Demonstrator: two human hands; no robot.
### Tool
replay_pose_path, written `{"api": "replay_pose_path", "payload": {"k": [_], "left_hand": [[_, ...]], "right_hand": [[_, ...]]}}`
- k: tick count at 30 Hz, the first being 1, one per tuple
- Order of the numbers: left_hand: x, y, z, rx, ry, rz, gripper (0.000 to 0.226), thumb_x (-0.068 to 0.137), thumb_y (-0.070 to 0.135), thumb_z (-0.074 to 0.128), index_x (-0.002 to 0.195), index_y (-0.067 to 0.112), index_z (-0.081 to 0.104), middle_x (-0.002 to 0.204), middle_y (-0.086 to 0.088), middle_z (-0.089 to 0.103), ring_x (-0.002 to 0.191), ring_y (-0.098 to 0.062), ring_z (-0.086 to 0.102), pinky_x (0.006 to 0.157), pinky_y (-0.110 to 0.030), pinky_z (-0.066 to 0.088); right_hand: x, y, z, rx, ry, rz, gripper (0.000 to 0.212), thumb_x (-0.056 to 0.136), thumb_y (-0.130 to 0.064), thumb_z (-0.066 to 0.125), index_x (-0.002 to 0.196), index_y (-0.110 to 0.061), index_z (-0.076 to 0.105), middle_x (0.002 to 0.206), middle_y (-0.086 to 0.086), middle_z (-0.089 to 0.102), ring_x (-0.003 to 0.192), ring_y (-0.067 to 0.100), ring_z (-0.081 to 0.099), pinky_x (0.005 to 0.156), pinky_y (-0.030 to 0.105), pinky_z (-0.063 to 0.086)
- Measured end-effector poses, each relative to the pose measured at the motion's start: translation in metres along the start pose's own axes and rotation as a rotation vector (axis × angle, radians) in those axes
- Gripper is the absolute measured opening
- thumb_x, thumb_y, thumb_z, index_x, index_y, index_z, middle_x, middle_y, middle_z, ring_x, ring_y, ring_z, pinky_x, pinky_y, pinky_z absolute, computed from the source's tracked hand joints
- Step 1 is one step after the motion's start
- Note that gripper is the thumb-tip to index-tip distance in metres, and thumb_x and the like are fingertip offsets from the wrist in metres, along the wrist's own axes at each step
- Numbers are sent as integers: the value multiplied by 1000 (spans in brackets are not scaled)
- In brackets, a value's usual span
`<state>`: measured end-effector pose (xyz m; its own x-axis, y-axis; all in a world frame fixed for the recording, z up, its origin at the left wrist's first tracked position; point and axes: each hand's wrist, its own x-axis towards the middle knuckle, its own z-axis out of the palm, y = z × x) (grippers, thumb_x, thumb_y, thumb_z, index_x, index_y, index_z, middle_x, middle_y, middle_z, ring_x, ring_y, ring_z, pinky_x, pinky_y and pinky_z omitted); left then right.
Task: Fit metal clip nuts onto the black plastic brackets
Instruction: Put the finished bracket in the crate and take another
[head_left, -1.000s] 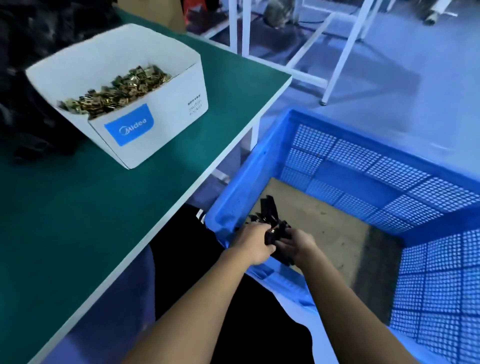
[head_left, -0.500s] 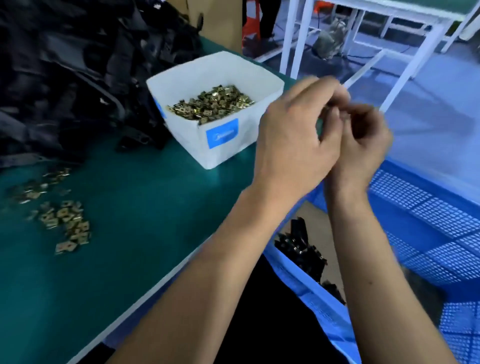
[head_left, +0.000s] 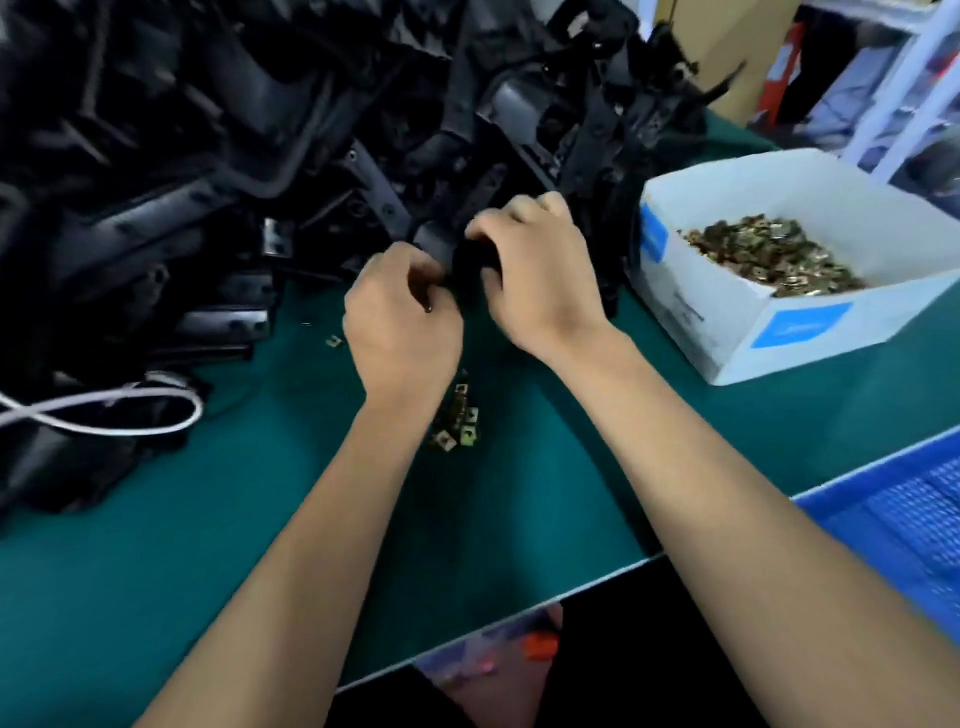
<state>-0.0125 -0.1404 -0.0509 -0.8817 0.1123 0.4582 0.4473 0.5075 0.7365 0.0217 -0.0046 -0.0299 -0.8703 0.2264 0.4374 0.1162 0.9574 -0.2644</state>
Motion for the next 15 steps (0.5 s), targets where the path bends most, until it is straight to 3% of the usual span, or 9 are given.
{"api": "replay_pose_path", "payload": {"k": [4, 6, 9, 11, 13, 15], "left_hand": [[18, -40, -20, 99, 8, 70, 19, 84, 4, 60, 92, 19, 68, 94, 5, 67, 84, -15, 63, 81, -38, 54], [23, -53, -25, 108, -1, 113, 18, 83, 2, 61, 90, 17, 68, 92, 5, 67, 83, -14, 62, 79, -32, 53], [26, -62, -26, 11, 50, 7, 19, 82, 4, 61, 85, 22, 67, 83, 13, 66, 79, -4, 62, 76, -16, 48], [26, -62, -23, -46, 74, -46, 19, 82, 4, 62, 83, 22, 67, 79, 16, 65, 78, 0, 62, 73, -8, 44], [26, -63, -22, -68, 66, -63, 17, 82, 2, 63, 84, 18, 69, 78, 16, 66, 78, 1, 62, 72, -8, 45], [26, -61, -23, -80, 61, -68, 17, 82, 1, 64, 84, 16, 71, 77, 16, 66, 77, 2, 61, 72, -9, 45]], "right_hand": [[20, -13, 39, -96, -101, -93, 77, 87, -7, 70, 155, -31, 41, 152, 10, 39, 141, 35, 35, 106, 51, 40], [26, -9, 49, -63, -39, -102, 77, 90, -12, 71, 157, -32, 38, 150, 9, 40, 135, 33, 39, 103, 50, 42], [31, -1, 57, 28, 42, -69, 81, 87, -25, 79, 158, -28, 39, 132, 7, 47, 120, 30, 44, 93, 44, 39], [35, 4, 60, 43, 12, -27, 76, 88, -30, 80, 155, -23, 45, 128, 7, 46, 118, 30, 42, 92, 37, 32], [38, 6, 61, 59, -30, -27, 62, 88, -30, 80, 145, -21, 57, 123, 6, 44, 115, 28, 41, 96, 36, 36], [36, 5, 57, 95, -44, -56, 33, 87, -25, 81, 118, -19, 72, 115, 3, 42, 110, 23, 37, 97, 40, 45]]}}
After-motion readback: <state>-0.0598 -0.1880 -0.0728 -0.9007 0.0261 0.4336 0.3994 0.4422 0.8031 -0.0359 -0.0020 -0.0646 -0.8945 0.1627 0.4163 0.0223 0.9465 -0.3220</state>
